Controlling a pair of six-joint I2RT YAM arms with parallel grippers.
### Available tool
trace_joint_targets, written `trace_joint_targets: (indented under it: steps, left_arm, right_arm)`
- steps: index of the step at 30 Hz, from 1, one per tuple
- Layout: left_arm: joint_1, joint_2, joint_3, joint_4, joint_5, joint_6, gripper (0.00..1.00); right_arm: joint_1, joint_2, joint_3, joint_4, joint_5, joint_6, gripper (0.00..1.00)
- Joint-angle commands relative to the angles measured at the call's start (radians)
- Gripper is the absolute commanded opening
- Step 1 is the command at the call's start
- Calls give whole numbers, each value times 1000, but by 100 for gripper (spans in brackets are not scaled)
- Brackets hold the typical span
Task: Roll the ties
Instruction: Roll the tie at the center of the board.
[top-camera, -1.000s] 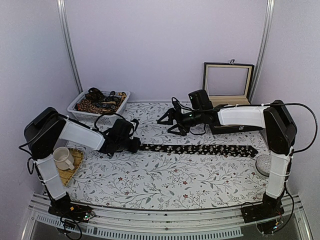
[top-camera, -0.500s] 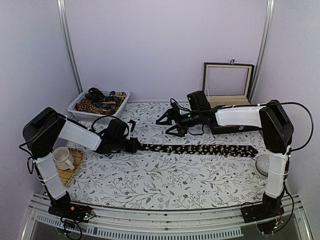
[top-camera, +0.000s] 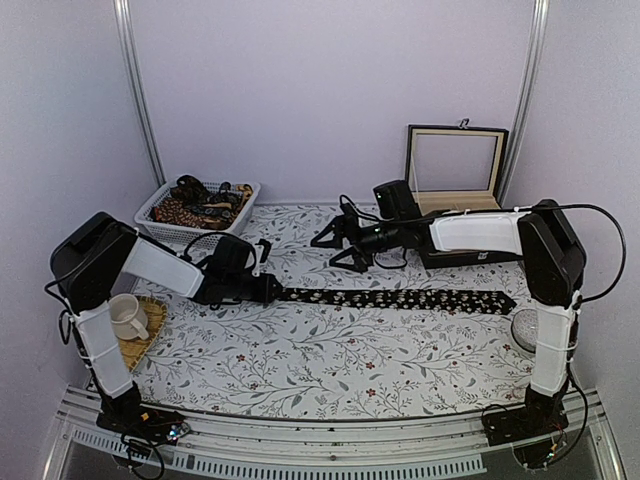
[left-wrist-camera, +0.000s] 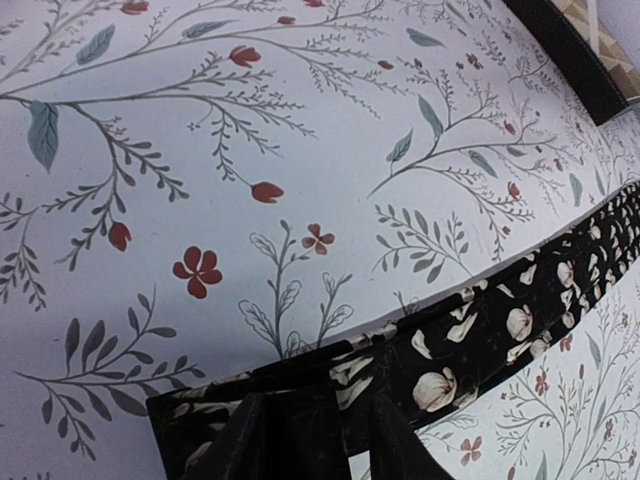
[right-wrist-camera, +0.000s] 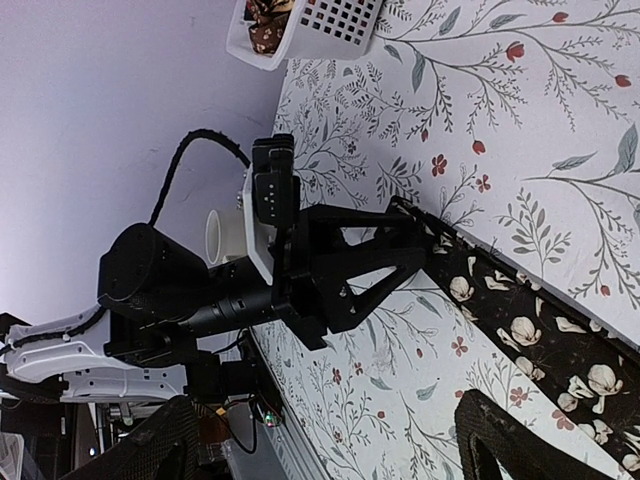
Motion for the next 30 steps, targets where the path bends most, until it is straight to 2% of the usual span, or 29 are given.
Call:
trace_joint_targets:
  steps: [1,6,15,20,30]
  left_arm:
    - [24,4,0,5,62,-16,35]
    - [51,-94,-40,63,75,-19,41]
    - [104,-234,-43,-11,60,-6,47]
    - [144,-219,-72,-71,61,-49,47]
    - [204,-114,-124,65,245,-103,46]
  right_arm:
    - [-3,92,41,11,-8,3,89]
    - [-3,125,71,-1,-4,-1,88]
    - [2,181,125,0,-7,3,84]
    - [17,223,172,-4,-9,-2,78]
    - [62,389,304,-13,-47,-2,63]
